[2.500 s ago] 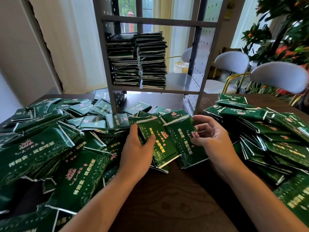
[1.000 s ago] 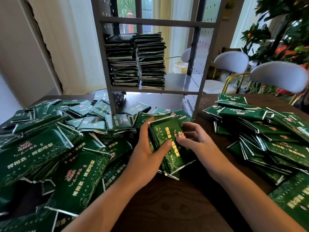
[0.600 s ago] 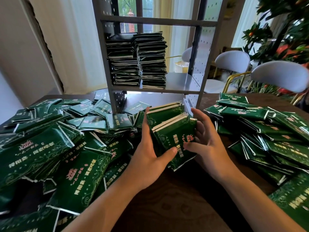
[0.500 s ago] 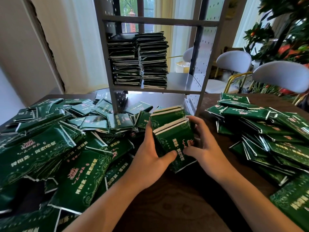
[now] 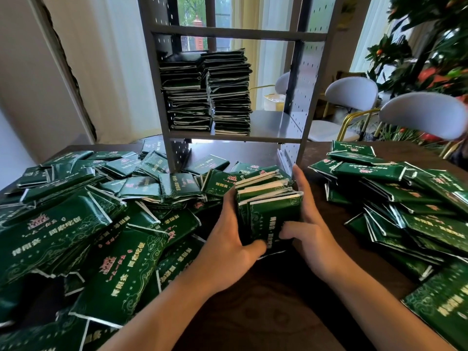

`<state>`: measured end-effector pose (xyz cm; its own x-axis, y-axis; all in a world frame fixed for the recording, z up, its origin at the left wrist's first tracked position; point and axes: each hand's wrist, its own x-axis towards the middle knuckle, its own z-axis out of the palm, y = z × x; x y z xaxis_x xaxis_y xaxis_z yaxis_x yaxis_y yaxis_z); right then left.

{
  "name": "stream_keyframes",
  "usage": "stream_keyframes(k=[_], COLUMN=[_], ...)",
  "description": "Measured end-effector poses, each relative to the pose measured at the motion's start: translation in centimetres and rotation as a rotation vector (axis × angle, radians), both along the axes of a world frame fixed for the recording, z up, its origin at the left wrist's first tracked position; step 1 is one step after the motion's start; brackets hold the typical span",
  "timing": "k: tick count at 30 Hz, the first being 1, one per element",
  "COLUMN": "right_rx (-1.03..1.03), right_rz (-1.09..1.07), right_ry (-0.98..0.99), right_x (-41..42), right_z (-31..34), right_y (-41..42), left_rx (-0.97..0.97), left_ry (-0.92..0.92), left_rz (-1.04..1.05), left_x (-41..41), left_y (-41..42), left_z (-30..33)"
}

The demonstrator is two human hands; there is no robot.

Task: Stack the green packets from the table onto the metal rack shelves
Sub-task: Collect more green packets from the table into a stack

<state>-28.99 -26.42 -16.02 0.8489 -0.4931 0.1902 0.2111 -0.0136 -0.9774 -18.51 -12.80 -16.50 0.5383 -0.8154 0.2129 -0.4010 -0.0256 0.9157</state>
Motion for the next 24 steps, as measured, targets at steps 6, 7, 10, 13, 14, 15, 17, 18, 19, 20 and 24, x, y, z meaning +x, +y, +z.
stream_keyframes(k=[6, 7, 10, 13, 14, 15, 17, 18, 19, 20, 24], right_rx=[-0.143, -0.133, -0.077, 0.053, 0.108, 0.158, 0.231, 0.25, 0.258, 0.258, 0.249], right_rz=[0.025, 0.008, -0.045, -0.089, -0.106, -0.121, -0.144, -0.145, -0.144, -0.142, -0.139], right_ry=[0.133, 0.151, 0.206, 0.242, 0.248, 0.25, 0.255, 0.258, 0.264, 0.272, 0.293], right_x=[0.2, 0.0, 0.0, 0.2, 0.3, 0.3, 0.3, 0.3, 0.3, 0.3, 0.2], right_z=[0.8, 0.9, 1.1, 1.1, 1.1, 1.1, 1.1, 1.2, 1.2, 1.3, 1.2], right_y=[0.1, -0.2, -0.6, -0.6, -0.7, -0.8, -1.0, -1.1, -1.0, -1.0, -0.9], left_rx=[0.099, 0.082, 0.101, 0.186, 0.24, 0.31, 0.456, 0.513, 0.549, 0.564, 0.377], left_ry=[-0.045, -0.069, -0.296, -0.55, -0.599, -0.636, -0.673, -0.69, -0.712, -0.731, -0.803], left_rz=[-0.051, -0.002, 0.213, 0.414, 0.456, 0.473, 0.441, 0.422, 0.412, 0.411, 0.502], left_x=[0.1, 0.2, 0.7, 1.7, 2.1, 2.4, 2.8, 2.9, 2.9, 2.9, 3.0], left_y=[-0.1, -0.1, -0.1, 0.0, 0.1, 0.0, 0.1, 0.1, 0.0, 0.0, 0.1], left_z=[0.0, 0.0, -0.3, -0.9, -0.9, -0.9, -1.1, -1.2, -1.2, -1.3, -1.2])
